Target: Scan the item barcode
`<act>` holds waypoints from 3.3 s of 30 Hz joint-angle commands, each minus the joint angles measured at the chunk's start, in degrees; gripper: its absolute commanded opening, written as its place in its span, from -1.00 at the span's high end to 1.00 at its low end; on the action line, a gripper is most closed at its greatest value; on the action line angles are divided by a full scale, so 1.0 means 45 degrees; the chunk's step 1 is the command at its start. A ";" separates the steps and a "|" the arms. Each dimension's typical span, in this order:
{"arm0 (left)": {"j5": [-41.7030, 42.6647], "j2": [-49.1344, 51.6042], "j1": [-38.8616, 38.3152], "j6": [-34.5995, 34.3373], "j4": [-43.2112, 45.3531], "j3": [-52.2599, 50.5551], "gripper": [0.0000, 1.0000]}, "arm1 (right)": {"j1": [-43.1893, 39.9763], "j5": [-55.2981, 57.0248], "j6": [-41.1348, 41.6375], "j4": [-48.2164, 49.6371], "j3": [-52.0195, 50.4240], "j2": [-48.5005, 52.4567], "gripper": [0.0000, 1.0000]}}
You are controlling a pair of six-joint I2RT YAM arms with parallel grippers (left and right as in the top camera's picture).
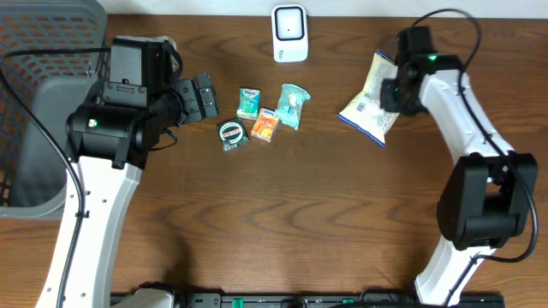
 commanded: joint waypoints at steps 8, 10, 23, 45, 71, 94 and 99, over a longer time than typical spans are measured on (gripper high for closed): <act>-0.0165 -0.0010 0.0019 0.0078 -0.0039 0.0097 -0.96 | -0.0306 -0.5591 -0.0034 0.2443 -0.1141 0.0272 0.72; -0.0165 -0.0010 0.0019 0.0078 -0.0039 0.0097 -0.96 | 0.0015 -0.5066 -0.0029 0.3157 -0.1700 0.0389 0.72; -0.0165 -0.0010 0.0019 0.0078 -0.0039 0.0097 -0.96 | 0.0622 -0.3920 -0.1185 0.1137 -0.2764 0.1151 0.98; -0.0165 -0.0010 0.0019 0.0078 -0.0044 0.0097 -0.96 | 0.0636 -0.3483 -0.0418 0.5848 -0.1025 -0.0058 0.47; -0.0165 -0.0010 0.0019 0.0078 -0.0039 0.0097 -0.95 | -0.1627 -0.3177 -0.0806 0.3779 -0.0816 -0.1001 -0.30; -0.0165 -0.0010 0.0019 0.0078 -0.0044 0.0097 -0.95 | -0.2273 -1.1385 -0.2584 0.3891 -0.0811 0.4726 0.98; -0.0165 -0.0010 0.0019 0.0078 -0.0044 0.0097 -0.96 | -0.2526 -1.2371 -0.2113 0.4070 -0.0476 0.3963 0.98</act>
